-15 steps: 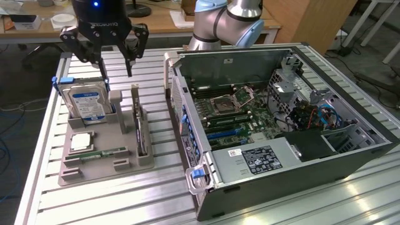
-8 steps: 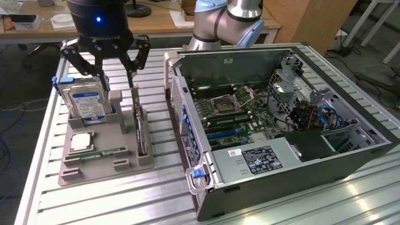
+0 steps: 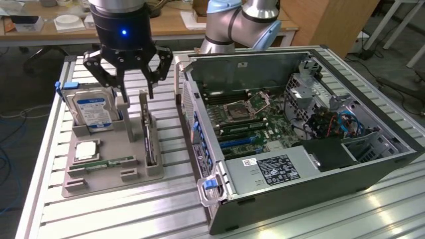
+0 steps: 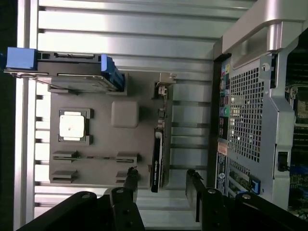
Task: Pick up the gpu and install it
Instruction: 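Pick up the gpu and move the gpu toward the slot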
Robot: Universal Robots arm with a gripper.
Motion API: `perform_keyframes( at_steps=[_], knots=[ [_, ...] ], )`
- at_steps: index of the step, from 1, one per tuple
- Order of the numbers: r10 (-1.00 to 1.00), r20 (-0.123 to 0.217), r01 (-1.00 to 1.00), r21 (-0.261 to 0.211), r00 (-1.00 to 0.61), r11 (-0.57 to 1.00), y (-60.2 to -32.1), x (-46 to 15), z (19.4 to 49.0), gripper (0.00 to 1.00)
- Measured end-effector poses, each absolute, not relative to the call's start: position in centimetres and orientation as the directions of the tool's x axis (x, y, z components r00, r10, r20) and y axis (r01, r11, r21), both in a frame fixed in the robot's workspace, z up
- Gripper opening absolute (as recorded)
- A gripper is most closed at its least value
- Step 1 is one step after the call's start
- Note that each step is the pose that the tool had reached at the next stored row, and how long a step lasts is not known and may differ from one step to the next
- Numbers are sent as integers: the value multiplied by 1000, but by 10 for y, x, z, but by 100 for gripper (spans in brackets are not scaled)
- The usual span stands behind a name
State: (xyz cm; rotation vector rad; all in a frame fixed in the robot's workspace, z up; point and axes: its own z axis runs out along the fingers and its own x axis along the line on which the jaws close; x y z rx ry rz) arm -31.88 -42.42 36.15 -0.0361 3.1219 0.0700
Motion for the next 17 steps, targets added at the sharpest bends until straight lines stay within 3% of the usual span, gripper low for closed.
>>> perform_keyframes(
  at_steps=[17],
  knots=[
    [-23,-19,-23,45,-1000,999,-428,-319,331,53]
  ],
)
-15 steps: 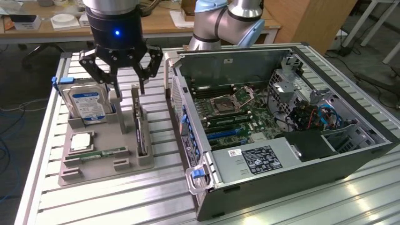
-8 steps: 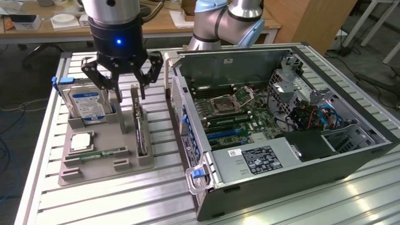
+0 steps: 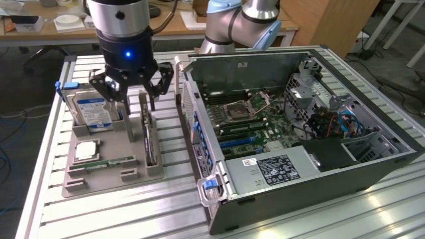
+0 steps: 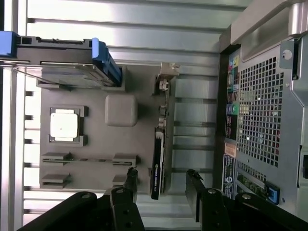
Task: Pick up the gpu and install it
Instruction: 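Pick up the gpu and move the gpu toward the slot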
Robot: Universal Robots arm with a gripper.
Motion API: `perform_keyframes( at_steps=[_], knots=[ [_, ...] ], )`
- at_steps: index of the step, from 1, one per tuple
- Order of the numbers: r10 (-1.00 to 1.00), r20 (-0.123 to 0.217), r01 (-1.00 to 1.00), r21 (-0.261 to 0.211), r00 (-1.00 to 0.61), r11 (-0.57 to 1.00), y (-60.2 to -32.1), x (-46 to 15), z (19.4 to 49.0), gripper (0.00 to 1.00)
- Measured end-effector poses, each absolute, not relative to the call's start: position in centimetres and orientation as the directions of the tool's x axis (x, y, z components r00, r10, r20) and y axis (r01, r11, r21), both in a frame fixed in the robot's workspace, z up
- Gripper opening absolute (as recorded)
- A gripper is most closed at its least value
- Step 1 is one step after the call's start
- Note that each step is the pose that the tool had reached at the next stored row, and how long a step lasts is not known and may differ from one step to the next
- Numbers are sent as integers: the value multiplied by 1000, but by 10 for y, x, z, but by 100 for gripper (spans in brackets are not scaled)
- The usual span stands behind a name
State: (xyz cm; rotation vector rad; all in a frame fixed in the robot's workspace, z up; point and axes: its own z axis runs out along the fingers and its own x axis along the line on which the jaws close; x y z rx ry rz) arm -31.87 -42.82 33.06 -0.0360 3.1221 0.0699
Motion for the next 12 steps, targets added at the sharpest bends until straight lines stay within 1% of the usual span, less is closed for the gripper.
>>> perform_keyframes(
  at_steps=[12],
  knots=[
    [-35,-19,-36,42,-999,998,-430,-321,309,53]
  ],
)
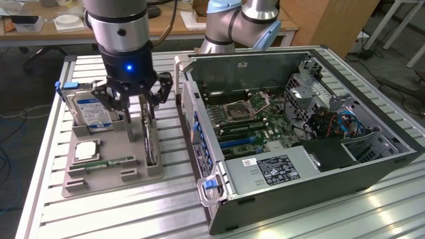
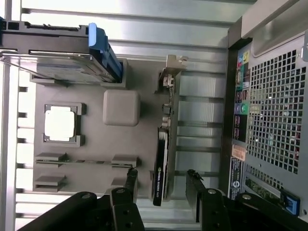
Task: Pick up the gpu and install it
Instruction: 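Pick up the gpu and move the gpu toward the slot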
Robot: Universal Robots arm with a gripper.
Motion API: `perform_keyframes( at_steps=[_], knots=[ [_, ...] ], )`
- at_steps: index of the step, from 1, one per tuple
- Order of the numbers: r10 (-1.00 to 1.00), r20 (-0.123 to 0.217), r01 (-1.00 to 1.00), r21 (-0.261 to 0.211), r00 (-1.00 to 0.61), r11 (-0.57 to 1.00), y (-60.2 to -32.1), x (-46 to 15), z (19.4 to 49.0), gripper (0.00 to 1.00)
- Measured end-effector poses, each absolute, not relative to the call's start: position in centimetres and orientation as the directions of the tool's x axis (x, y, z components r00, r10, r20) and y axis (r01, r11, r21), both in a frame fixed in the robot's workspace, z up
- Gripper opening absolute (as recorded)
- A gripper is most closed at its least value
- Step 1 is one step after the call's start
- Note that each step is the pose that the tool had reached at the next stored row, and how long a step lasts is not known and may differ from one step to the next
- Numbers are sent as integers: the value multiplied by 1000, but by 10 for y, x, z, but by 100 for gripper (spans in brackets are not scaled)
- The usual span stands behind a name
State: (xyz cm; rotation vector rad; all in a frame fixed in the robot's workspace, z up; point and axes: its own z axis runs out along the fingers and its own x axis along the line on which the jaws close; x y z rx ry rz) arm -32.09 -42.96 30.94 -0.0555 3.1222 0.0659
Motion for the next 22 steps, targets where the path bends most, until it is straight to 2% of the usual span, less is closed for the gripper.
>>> perform_keyframes(
  at_steps=[16,22],
  knots=[
    [-13,-19,-14,42,-1000,999,-429,-321,280,53],
    [60,-20,59,42,-998,997,-429,-321,273,53]
  ],
)
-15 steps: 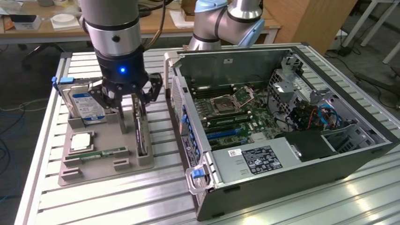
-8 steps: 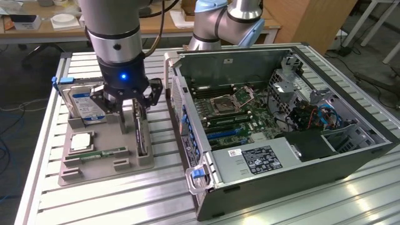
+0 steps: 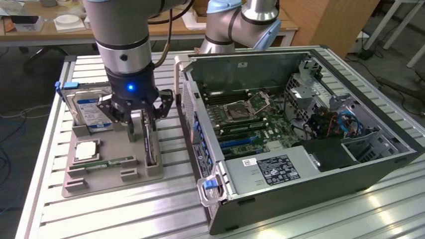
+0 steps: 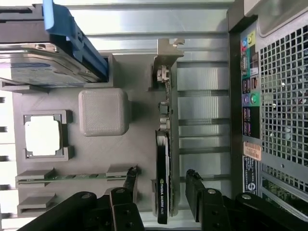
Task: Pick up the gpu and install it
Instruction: 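Pick up the gpu and move the gpu toward the slot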
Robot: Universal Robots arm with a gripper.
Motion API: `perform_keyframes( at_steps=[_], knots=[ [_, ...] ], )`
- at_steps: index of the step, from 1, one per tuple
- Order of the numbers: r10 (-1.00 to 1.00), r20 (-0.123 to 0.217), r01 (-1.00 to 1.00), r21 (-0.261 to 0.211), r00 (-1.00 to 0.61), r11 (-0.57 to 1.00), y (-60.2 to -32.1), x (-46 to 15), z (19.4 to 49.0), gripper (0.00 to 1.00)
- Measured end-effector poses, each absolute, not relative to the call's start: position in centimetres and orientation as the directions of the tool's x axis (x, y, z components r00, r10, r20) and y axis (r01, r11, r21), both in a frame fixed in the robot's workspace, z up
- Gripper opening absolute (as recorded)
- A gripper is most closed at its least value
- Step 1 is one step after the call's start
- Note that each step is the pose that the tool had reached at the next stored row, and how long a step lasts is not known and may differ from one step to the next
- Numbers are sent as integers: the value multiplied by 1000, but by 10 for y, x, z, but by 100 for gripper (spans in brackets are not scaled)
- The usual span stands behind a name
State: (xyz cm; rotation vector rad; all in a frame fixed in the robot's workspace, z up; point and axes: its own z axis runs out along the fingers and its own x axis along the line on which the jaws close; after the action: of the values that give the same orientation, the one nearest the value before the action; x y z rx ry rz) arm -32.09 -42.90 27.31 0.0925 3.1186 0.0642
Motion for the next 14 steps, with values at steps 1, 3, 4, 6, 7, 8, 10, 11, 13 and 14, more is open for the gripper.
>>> perform_keyframes(
  at_steps=[1,3,4,6,7,8,10,11,13,14],
  knots=[
    [60,-20,59,42,-998,997,-429,-321,273,53],
    [60,-20,59,42,-998,997,-429,-321,273,53],
    [60,-20,59,42,-998,997,-429,-321,273,53],
    [56,-20,55,42,-998,998,-427,-321,272,53],
    [48,-20,47,42,-999,998,-426,-321,271,53],
    [35,-20,34,42,-999,999,-426,-321,270,53],
    [-1,-20,-1,42,-1000,999,-426,-321,266,53],
    [-17,-20,-18,42,-1000,999,-426,-321,264,53],
    [-24,-20,-25,42,-1000,999,-426,-321,261,53],
    [-25,-20,-25,42,-999,999,-426,-321,259,53]
  ],
)
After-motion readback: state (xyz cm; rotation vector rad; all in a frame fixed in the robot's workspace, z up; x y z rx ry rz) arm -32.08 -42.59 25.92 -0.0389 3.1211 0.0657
